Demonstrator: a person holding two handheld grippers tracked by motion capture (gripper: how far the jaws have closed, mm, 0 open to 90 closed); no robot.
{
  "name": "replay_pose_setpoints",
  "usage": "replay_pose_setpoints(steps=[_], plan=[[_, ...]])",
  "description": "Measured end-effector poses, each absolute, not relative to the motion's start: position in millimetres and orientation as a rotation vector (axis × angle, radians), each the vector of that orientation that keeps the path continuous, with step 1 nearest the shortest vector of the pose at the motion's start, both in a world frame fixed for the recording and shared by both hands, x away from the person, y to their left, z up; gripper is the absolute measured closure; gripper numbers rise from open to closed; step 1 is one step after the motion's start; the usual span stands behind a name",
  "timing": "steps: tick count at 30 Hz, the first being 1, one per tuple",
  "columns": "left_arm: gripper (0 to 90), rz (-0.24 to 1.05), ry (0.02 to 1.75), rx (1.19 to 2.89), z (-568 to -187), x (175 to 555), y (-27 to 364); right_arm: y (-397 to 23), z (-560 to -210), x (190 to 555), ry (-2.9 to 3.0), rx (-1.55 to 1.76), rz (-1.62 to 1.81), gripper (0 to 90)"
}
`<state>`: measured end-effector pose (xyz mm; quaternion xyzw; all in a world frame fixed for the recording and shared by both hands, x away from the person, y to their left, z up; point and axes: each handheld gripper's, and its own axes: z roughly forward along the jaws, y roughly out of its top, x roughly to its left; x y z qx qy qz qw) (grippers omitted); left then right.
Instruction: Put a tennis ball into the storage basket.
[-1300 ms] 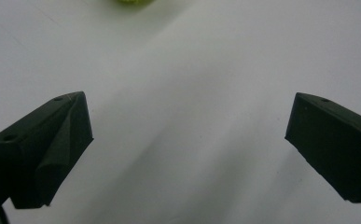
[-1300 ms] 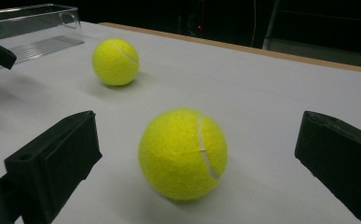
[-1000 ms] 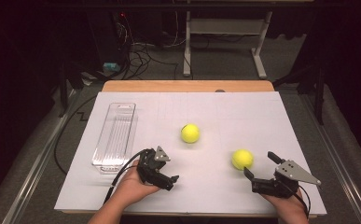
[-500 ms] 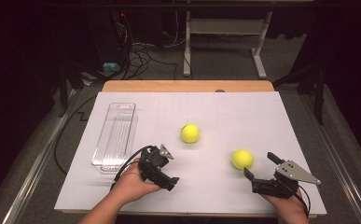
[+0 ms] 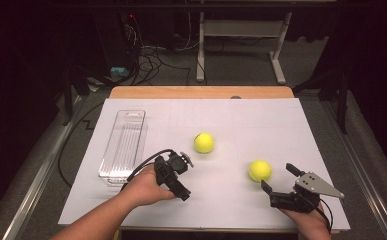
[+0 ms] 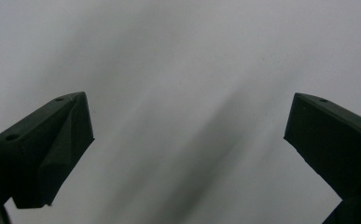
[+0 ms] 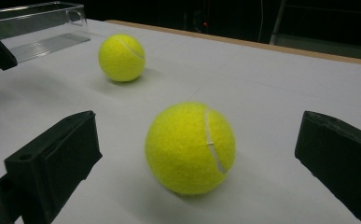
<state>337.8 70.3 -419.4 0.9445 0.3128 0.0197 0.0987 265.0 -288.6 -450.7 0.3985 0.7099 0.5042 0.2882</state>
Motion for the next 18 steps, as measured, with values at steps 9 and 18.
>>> replay_pose_setpoints(steps=[9,18], plan=[[2.0,0.003,0.915,2.872,-408.9,345.2,59.5,-287.8,-452.0,265.2,1.902,1.062,1.342,0.0],[2.0,-0.114,0.905,2.894,-414.2,353.5,57.7,-281.8,-456.4,272.0,1.945,1.064,1.291,0.0]])
